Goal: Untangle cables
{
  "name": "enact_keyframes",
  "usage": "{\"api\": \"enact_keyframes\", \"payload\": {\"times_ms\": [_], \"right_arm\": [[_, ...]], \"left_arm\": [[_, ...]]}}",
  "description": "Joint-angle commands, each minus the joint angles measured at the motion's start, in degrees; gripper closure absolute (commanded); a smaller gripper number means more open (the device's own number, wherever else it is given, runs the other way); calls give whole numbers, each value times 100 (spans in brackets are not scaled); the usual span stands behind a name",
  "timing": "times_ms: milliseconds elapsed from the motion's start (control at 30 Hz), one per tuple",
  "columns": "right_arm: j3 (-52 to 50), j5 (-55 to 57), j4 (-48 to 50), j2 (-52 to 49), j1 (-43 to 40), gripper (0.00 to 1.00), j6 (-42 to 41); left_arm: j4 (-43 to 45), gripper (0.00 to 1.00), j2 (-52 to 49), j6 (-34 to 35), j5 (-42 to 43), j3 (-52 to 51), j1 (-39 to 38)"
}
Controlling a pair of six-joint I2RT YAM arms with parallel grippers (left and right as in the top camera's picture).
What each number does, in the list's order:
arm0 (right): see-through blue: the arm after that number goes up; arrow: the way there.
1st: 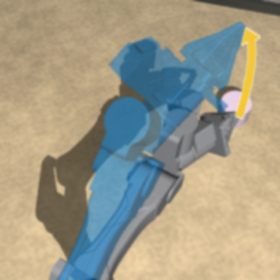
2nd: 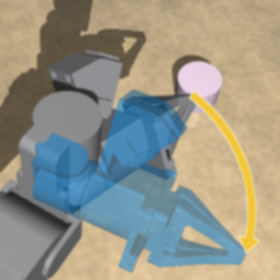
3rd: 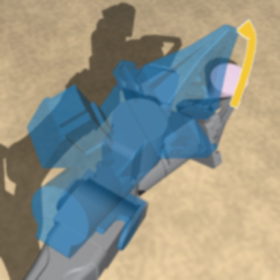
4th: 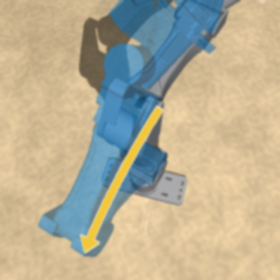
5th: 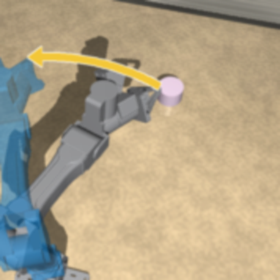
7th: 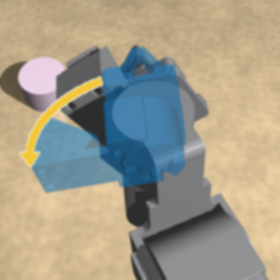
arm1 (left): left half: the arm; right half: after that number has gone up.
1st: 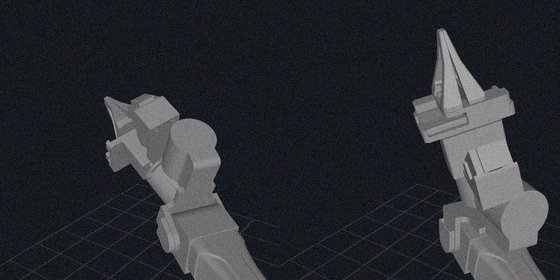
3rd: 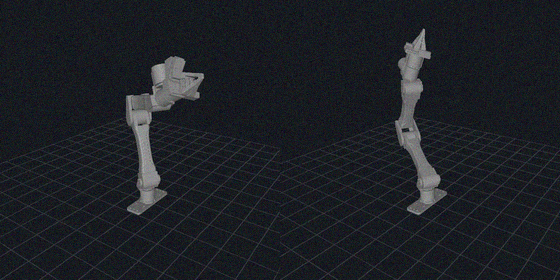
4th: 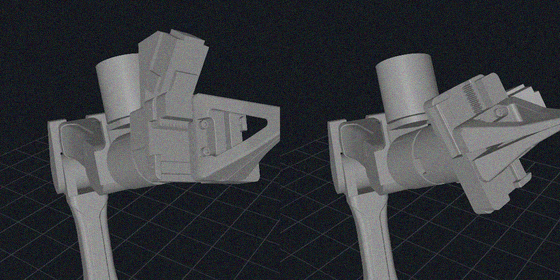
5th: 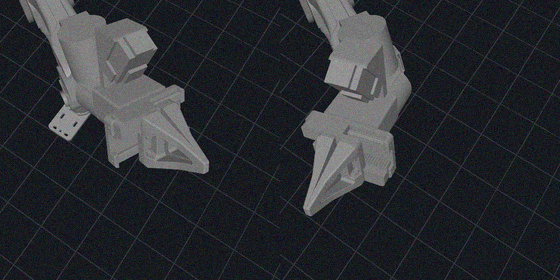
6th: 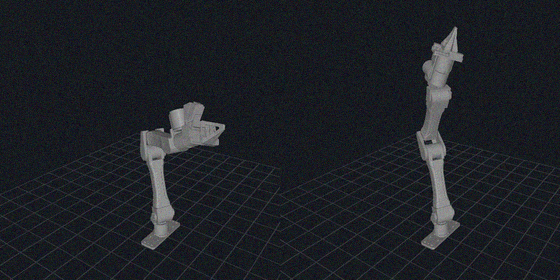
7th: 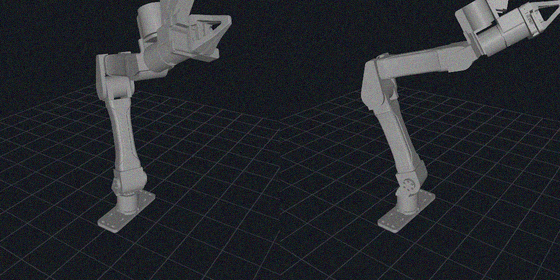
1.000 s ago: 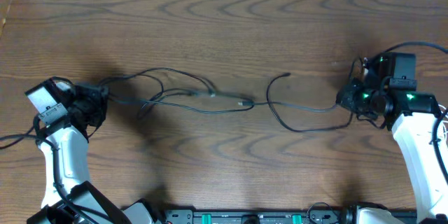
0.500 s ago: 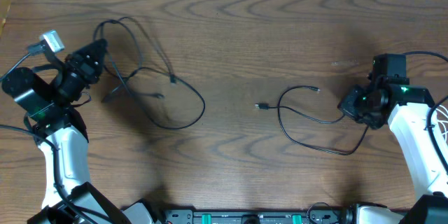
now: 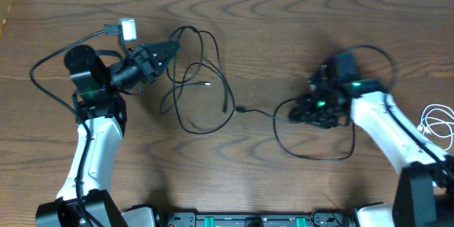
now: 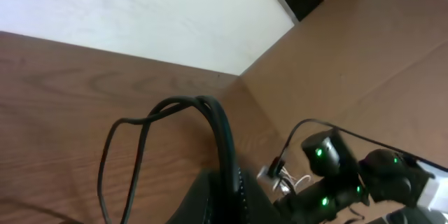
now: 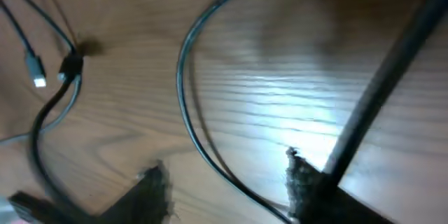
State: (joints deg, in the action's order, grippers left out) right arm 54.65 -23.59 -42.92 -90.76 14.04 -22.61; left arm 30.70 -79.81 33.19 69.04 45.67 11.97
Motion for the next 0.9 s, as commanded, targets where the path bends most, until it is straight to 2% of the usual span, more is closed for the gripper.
{"api": "enact_keyframes", "payload": {"times_ms": [0, 67, 133, 200, 467, 800, 867], "right_arm": [[0, 173, 168, -216, 295, 34, 105], [0, 247, 173, -339, 398, 20, 55], [0, 225, 76, -461, 457, 13, -111], [0, 227, -33, -575, 503, 1, -114], [197, 369, -772, -323, 503, 1, -310], [483, 1917, -1864, 868, 529, 1, -1731], [472, 2210, -2227, 1130, 535, 1, -2422]], "left_arm": [[24, 92, 50, 9, -223, 46, -9], [0, 92, 50, 11, -221, 46, -4], [-28, 92, 50, 11, -216, 44, -4], [-109, 92, 50, 9, -223, 44, -4], [-149, 92, 50, 9, -223, 44, -4], [-149, 92, 48, 9, -223, 44, -4], [-149, 92, 48, 11, -223, 44, -4]]}}
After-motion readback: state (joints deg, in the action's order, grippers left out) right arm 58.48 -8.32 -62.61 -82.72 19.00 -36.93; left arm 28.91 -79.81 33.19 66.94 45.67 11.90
